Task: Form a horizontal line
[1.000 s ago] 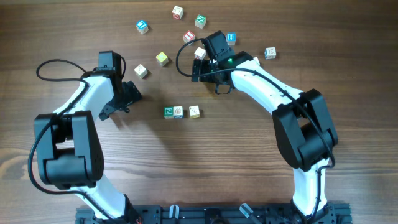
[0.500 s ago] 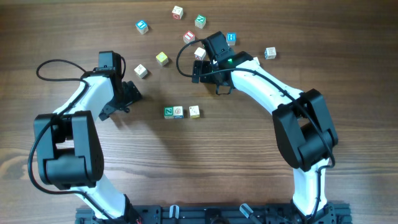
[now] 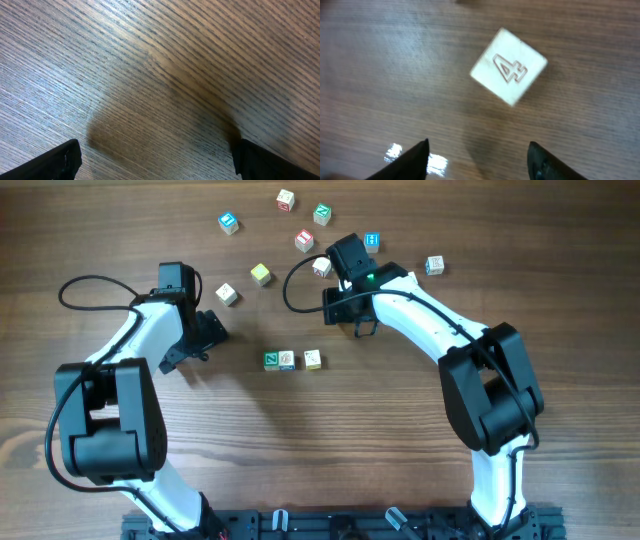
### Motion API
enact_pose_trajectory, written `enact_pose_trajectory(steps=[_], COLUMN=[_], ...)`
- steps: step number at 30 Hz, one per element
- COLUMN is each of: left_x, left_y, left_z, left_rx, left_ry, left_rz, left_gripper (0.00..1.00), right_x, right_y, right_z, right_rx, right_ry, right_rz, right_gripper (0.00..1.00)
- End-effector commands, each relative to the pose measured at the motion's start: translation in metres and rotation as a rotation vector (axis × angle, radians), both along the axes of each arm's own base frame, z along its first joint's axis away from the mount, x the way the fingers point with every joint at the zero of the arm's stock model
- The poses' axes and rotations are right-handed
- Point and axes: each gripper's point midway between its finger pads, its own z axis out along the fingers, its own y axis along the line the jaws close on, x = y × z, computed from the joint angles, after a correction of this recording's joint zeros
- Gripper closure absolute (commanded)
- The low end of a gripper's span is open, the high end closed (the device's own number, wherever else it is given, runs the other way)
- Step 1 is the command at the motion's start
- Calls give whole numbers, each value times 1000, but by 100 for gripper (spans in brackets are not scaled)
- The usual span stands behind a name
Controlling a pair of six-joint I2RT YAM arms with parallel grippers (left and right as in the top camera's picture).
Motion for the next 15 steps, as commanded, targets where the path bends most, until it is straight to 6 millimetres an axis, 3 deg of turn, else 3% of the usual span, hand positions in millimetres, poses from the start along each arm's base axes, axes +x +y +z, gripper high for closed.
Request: enact_pose_trajectory(steps=[1, 3, 4, 8, 15], left_x=[-4, -4, -4, -4, -4], left_y=[0, 0, 0, 0, 0], left_z=[-5, -5, -5, -5, -5], left_rx=[5, 5, 6, 5, 5], left_ry=[19, 19, 19, 19, 19], left_rz=[0, 0, 1, 0, 0], left_gripper=[0, 0, 0, 0, 0], right_x=[-16, -37, -44, -64, -81], right_y=[-8, 1, 0, -9, -2], right_z=[-17, -18, -19, -22, -31], right_rx=[-25, 38, 44, 20, 15], right_ry=[89, 188, 227, 331, 372], right_rz=[0, 26, -15, -158, -249], right_gripper=[67, 92, 96, 96, 96])
